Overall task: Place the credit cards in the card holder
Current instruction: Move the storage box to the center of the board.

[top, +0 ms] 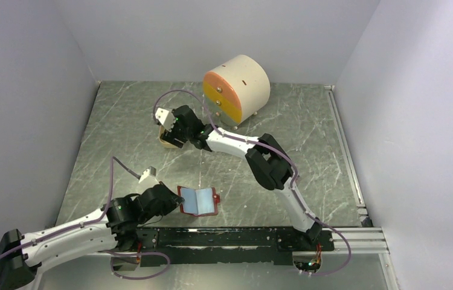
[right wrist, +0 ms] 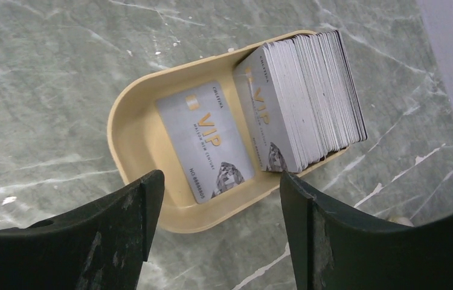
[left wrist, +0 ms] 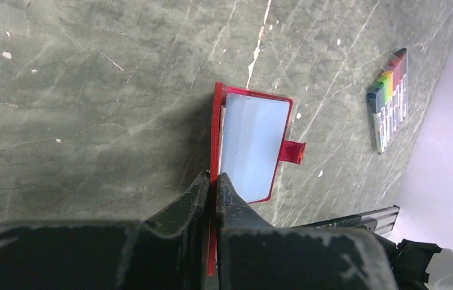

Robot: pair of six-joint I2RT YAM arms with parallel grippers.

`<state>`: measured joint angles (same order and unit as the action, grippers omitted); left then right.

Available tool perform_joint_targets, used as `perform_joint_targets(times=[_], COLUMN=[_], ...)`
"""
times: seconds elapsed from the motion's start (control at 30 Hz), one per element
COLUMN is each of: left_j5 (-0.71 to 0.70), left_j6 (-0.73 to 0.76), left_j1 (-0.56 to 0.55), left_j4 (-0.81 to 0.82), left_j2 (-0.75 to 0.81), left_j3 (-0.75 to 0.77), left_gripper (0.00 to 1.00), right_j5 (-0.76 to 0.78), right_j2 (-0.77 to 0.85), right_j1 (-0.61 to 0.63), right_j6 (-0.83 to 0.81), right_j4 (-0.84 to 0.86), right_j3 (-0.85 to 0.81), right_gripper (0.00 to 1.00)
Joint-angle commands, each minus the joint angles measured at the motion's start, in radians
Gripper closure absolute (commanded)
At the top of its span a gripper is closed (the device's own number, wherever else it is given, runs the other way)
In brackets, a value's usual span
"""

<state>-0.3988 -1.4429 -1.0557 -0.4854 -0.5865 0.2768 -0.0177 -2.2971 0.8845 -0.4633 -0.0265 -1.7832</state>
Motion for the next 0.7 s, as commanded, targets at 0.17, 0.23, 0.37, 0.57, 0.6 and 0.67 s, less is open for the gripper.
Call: perform_joint_targets(times=[0.17, 0.23, 0.37, 0.57, 0.6, 0.67], left_j5=[-0.017, -0.018, -0.018, -0.021, -0.022, -0.022], left_j6=[0.006, 0.008, 0.014, 0.018, 0.016, 0.014], left_j1=[-0.004, -0.004, -0.004, -0.004, -0.004, -0.004], left_j4=[-0.017, -0.013, -0.009, -0.021, -0.019, -0.016], left_j2=[0.027, 0.029, 0.017, 0.015, 0.019, 0.029], left_j3=[0.024, 0.022, 0.029, 0.037, 0.035, 0.031], left_gripper=[0.91, 0.91, 0.91, 0.91, 0.91, 0.91], right_j5=[-0.027, -0.042, -0.052, -0.081, -0.086, -0.091], right_j2=[-0.04, -0.036, -0.041, -0.031, -0.028, -0.023], right_j1=[-0.001, 0.002, 0.011, 0.027, 0.029, 0.035], right_j6=[-0.126, -0.143, -0.163, -0.178, -0.177, -0.177], right_j4=[-0.06, -0.073, -0.1, -0.132, -0.135, -0.137], right_j3=[-0.055, -0.05, -0.059, -0.058, -0.055, -0.048], right_gripper=[0.26, 0.26, 0.26, 0.26, 0.26, 0.26])
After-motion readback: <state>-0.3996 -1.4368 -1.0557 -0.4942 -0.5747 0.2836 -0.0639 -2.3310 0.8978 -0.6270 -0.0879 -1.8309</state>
